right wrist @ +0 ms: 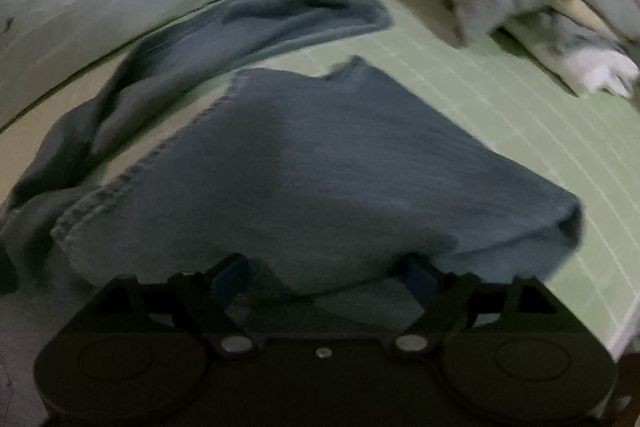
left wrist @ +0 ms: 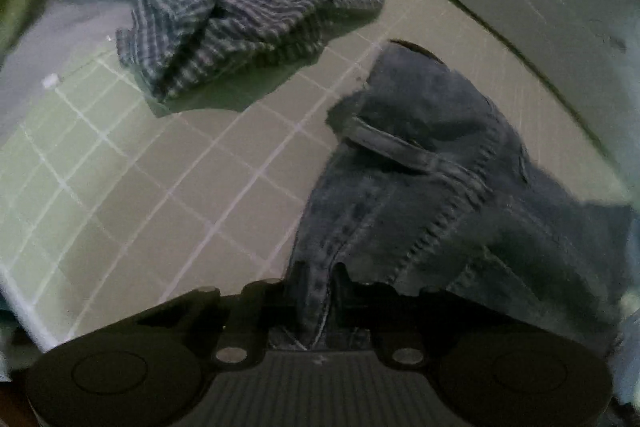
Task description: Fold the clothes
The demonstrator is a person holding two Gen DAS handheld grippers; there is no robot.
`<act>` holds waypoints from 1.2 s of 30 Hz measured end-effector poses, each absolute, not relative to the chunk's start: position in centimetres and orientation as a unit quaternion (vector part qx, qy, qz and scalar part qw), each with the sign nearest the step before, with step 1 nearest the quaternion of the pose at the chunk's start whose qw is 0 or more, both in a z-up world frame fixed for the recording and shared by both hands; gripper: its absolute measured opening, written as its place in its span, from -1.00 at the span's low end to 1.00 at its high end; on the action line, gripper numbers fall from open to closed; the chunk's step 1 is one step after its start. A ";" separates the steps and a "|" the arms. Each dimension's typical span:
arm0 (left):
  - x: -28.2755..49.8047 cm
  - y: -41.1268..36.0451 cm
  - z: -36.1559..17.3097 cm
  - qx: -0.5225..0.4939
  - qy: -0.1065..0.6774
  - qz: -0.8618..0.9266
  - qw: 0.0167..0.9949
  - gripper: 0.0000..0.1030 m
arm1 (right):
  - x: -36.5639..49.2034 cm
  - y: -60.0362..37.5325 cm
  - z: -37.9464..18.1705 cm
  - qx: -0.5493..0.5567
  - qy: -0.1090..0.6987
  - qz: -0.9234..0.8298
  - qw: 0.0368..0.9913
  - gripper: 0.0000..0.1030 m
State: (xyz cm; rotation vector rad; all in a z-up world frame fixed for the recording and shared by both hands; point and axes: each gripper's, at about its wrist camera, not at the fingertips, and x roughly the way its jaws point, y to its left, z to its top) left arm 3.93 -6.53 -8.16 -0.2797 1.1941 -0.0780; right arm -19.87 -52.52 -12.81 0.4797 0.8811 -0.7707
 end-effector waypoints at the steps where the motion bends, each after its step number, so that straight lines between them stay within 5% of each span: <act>1: 4.5 -6.4 -8.3 -0.132 0.563 -0.043 0.815 -0.71 | -19.1 -52.1 -12.8 0.224 0.411 -0.356 0.809 0.69; 27: 20.1 6.3 -8.1 -0.119 0.521 0.023 0.845 -0.70 | 7.9 -36.3 -13.3 0.145 0.442 -0.229 0.855 0.86; 36: 17.8 4.3 -8.1 -0.102 0.507 0.035 0.855 -0.66 | 5.6 -34.2 -11.7 0.121 0.418 -0.222 0.873 0.78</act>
